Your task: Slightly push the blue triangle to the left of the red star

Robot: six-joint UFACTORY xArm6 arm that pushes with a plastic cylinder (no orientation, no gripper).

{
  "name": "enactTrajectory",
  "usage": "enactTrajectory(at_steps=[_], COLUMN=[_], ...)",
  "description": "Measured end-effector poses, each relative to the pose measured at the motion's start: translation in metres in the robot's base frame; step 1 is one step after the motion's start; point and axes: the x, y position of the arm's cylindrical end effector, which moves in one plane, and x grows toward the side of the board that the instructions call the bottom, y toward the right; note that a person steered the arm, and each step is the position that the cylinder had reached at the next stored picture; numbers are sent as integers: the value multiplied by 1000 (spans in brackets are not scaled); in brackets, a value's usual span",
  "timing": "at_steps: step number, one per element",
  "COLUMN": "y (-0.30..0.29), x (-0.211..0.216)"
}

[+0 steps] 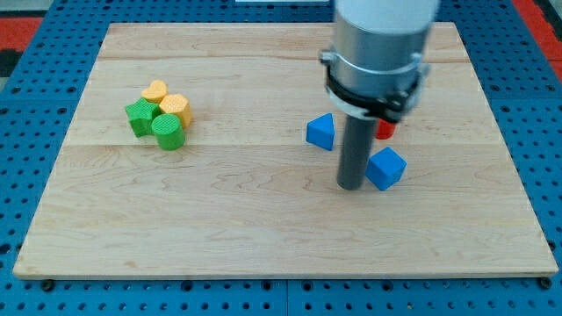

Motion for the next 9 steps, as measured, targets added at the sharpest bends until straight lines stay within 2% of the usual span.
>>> enactTrajectory(at_steps=[1, 3, 5, 7, 9], y=[22, 23, -42, -61, -56], x=[1, -22, -26, -114, -159])
